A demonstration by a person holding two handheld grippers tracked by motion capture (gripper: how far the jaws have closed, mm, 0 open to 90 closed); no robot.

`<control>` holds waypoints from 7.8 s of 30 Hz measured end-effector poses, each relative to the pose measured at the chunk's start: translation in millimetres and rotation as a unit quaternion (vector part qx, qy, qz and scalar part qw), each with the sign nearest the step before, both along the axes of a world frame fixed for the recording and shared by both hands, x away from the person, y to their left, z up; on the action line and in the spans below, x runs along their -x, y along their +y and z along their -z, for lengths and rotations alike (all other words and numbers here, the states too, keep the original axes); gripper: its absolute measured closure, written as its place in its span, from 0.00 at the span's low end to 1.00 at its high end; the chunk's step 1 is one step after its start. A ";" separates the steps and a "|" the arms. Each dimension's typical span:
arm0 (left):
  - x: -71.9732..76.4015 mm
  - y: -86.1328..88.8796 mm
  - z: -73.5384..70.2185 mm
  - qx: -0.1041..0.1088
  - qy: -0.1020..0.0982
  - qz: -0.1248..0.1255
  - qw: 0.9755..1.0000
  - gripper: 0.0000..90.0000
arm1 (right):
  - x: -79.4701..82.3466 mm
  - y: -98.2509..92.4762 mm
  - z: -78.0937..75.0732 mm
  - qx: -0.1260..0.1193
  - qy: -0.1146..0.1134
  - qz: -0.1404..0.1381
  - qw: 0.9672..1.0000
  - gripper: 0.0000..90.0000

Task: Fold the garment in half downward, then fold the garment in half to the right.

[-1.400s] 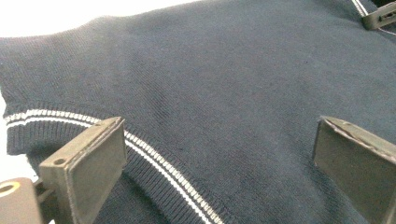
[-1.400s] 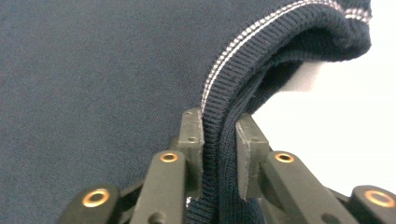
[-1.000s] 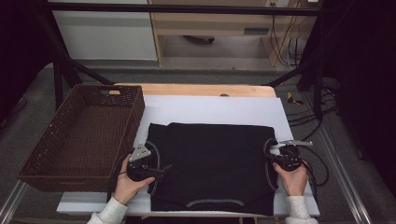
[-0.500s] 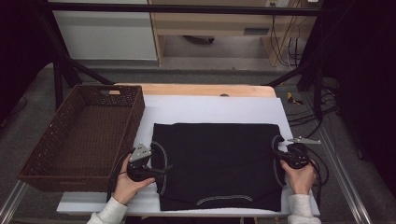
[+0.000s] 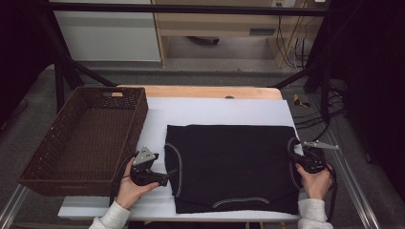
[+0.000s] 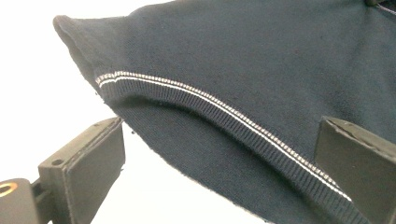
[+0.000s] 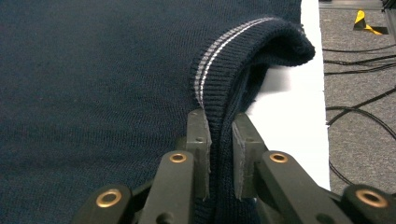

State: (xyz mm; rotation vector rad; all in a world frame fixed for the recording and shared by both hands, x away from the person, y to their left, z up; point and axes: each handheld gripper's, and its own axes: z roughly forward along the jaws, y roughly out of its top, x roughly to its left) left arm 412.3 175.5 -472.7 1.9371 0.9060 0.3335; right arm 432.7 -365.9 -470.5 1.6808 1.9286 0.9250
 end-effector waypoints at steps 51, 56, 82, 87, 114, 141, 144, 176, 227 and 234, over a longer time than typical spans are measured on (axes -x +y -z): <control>-37.8 -14.2 -19.9 0.006 0.007 -0.025 1.000 0.02 | 35.7 84.5 -16.2 -0.081 -0.097 -0.166 0.978 0.03; -45.9 -18.8 -19.5 0.003 0.008 -0.032 0.999 0.02 | 36.9 91.0 -16.4 -0.081 -0.097 -0.173 0.977 0.03; -86.4 -26.8 -20.9 -0.010 0.028 -0.085 0.996 0.07 | 37.7 95.1 -13.3 -0.070 -0.090 -0.177 0.978 0.01; -95.7 -29.1 -18.5 -0.026 0.031 -0.095 0.995 0.12 | 38.2 94.8 -13.6 -0.070 -0.091 -0.177 0.978 0.01; -130.4 -22.3 8.3 -0.053 0.055 -0.116 0.990 0.59 | 39.6 99.1 -15.1 -0.071 -0.088 -0.183 0.977 0.01; -126.3 -26.3 12.5 -0.059 0.030 -0.079 0.995 0.89 | 50.2 173.0 -21.4 -0.071 -0.085 -0.222 0.969 0.01; -125.5 -27.3 12.6 -0.061 0.027 -0.081 0.995 0.89 | 51.9 185.0 -21.5 -0.063 -0.088 -0.224 0.969 0.01; -126.6 -25.5 12.9 -0.052 0.032 -0.080 0.995 0.89 | 62.5 294.8 -3.0 -0.039 -0.062 -0.259 0.963 0.02; -128.2 -22.9 9.5 -0.036 0.044 -0.087 0.995 0.93 | 79.6 340.5 1.2 0.068 -0.017 -0.292 0.954 0.86; -125.6 -20.7 -5.3 -0.021 0.033 -0.093 0.995 0.93 | 78.4 337.0 -9.7 0.047 -0.021 -0.300 0.953 0.86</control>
